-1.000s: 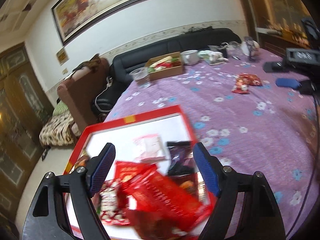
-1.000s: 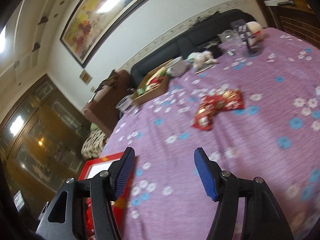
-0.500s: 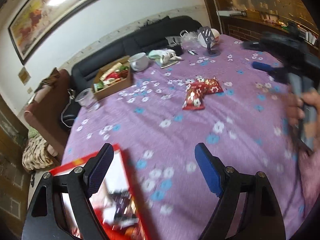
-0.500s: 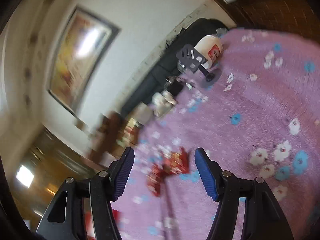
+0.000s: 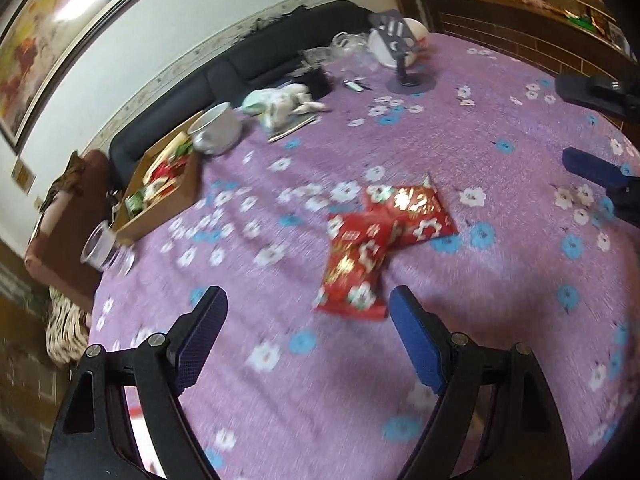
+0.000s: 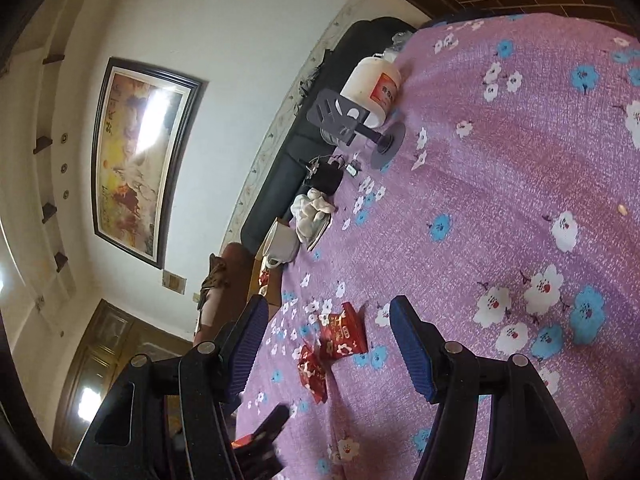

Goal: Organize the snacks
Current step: 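Move left gripper to red flower-print packet while right gripper moves to another red packet, then close left gripper on red flower-print packet while right gripper grasps the red packet, then carry both red packets over the white tray with both grippers, then open both grippers to drop the two red packets into the tray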

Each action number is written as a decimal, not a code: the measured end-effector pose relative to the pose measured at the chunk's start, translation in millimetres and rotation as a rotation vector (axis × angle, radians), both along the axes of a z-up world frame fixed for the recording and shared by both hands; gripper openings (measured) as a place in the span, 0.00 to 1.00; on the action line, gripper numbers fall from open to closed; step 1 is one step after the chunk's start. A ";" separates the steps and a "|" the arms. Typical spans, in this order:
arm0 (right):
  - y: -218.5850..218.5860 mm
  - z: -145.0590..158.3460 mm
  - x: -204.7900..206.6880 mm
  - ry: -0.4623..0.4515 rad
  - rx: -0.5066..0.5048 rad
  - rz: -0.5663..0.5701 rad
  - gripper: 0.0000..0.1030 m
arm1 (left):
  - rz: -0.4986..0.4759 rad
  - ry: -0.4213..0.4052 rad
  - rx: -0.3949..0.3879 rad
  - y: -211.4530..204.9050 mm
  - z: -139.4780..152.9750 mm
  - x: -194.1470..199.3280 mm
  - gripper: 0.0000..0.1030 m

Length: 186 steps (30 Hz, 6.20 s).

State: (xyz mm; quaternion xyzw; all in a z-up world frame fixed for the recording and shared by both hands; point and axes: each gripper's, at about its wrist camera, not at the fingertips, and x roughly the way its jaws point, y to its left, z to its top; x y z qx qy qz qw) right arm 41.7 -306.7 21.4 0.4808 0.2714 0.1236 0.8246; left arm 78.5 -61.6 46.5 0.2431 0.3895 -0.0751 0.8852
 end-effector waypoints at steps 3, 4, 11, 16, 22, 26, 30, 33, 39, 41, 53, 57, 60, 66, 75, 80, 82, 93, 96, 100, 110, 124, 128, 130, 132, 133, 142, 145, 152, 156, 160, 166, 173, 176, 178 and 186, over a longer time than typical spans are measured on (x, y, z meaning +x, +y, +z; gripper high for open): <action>1.4 -0.5 1.9 0.005 -0.003 0.006 0.64 | 0.004 0.027 0.002 -5.6 -7.5 17.0 0.81; 2.2 -0.2 2.5 0.006 -0.002 0.009 0.64 | 0.001 0.041 -0.010 -6.6 -9.9 21.5 0.81; 8.0 3.7 2.6 -0.004 -0.030 0.021 0.64 | 0.026 0.092 -0.073 -7.3 -30.1 44.6 0.73; 11.6 3.1 4.2 0.002 -0.052 0.026 0.64 | 0.079 0.069 -0.200 1.3 -36.3 43.2 0.33; 18.6 0.7 7.6 0.019 -0.093 0.031 0.64 | 0.204 -0.018 -0.380 18.2 -29.0 29.6 0.32; 31.4 -2.1 13.6 0.043 -0.169 0.058 0.64 | 0.235 -0.042 -0.468 40.4 -18.2 25.9 0.32; 44.9 -4.4 18.5 0.061 -0.240 0.092 0.64 | 0.260 -0.035 -0.585 69.6 -8.3 29.2 0.32; 54.9 -3.6 19.2 0.059 -0.295 0.112 0.64 | 0.305 -0.058 -0.633 90.2 -2.7 30.4 0.32; 61.3 -7.8 16.6 0.055 -0.278 0.126 0.64 | 0.373 -0.046 -0.718 113.3 -2.8 30.6 0.32; 66.3 -9.6 22.0 0.087 -0.302 0.125 0.64 | 0.359 -0.052 -0.719 111.1 -0.3 29.1 0.32; 135.3 2.8 95.6 0.250 -0.651 0.168 0.64 | 0.366 -0.030 -0.800 122.5 3.3 28.9 0.32; 148.6 -7.9 106.3 0.292 -0.757 0.166 0.63 | 0.373 -0.035 -0.803 125.2 4.5 27.8 0.32; 156.2 -18.6 107.7 0.293 -0.823 0.158 0.61 | 0.376 -0.031 -0.805 125.4 4.2 27.8 0.32; 177.5 -22.5 101.2 0.238 -0.982 0.156 0.40 | 0.383 -0.035 -0.797 125.3 4.5 28.0 0.32; 147.6 -17.0 94.7 0.232 -0.761 0.167 0.22 | 0.378 -0.042 -0.754 120.4 2.7 29.2 0.32; 128.7 -4.2 76.6 0.218 -0.605 0.175 0.19 | 0.369 -0.045 -0.734 117.1 3.2 28.7 0.32; 120.1 4.4 59.7 0.197 -0.579 0.168 0.19 | 0.365 -0.048 -0.728 116.0 3.8 28.1 0.32; 32.1 20.5 -94.1 0.161 -0.329 0.086 0.19 | 0.270 -0.096 -0.671 86.6 11.2 3.8 0.32; 17.1 33.0 -130.5 0.151 -0.351 0.052 0.19 | 0.207 -0.094 -0.671 75.1 15.3 -25.7 0.32; 4.6 40.0 -158.5 0.139 -0.363 0.012 0.19 | 0.146 -0.109 -0.658 76.6 26.6 -73.5 0.32; 74.6 19.4 -163.3 0.094 -0.315 0.116 0.19 | 0.094 -0.213 -0.568 154.4 55.0 -190.4 0.32; 234.5 40.6 -160.7 -0.011 -0.364 0.358 0.19 | 0.316 -0.384 -0.460 301.1 63.4 -256.2 0.32; 267.7 48.3 -160.7 -0.042 -0.375 0.408 0.19 | 0.387 -0.414 -0.438 334.2 63.1 -258.9 0.32; 286.6 49.5 -157.2 -0.047 -0.375 0.439 0.19 | 0.410 -0.427 -0.428 343.5 62.5 -260.0 0.32; 305.1 51.7 -152.8 -0.055 -0.385 0.469 0.19 | 0.430 -0.435 -0.426 352.3 61.5 -258.9 0.32; 313.6 52.5 -150.7 -0.059 -0.390 0.485 0.19 | 0.435 -0.436 -0.427 354.4 60.9 -258.1 0.32; 382.0 55.2 -145.7 -0.092 -0.429 0.613 0.19 | 0.454 -0.418 -0.410 363.5 48.4 -250.8 0.32; 398.6 52.4 -147.0 -0.095 -0.440 0.645 0.19 | 0.452 -0.405 -0.402 362.5 44.6 -247.2 0.32; 419.1 41.1 -146.7 -0.071 -0.455 0.686 0.19 | 0.446 -0.386 -0.384 360.1 37.2 -241.3 0.32; 424.6 36.6 -143.1 -0.062 -0.470 0.692 0.19 | 0.449 -0.372 -0.382 361.4 31.7 -235.2 0.32; 430.7 31.2 -136.9 -0.047 -0.473 0.698 0.19 | 0.451 -0.352 -0.381 363.3 25.9 -228.0 0.32; 440.3 23.2 -130.0 -0.027 -0.490 0.703 0.19 | 0.455 -0.324 -0.383 365.7 17.2 -219.4 0.32; 445.2 13.4 -119.9 -0.008 -0.502 0.702 0.20 | 0.450 -0.296 -0.365 362.8 5.1 -208.2 0.32; 445.7 9.8 -115.5 0.000 -0.502 0.698 0.21 | 0.444 -0.302 -0.330 357.3 2.9 -204.1 0.33; 446.2 6.6 -113.5 0.004 -0.506 0.696 0.21 | 0.437 -0.292 -0.310 353.4 0.1 -199.7 0.33; 448.0 3.3 -109.8 -0.003 -0.581 0.669 0.24 | 0.388 -0.195 -0.225 328.2 -20.2 -180.3 0.65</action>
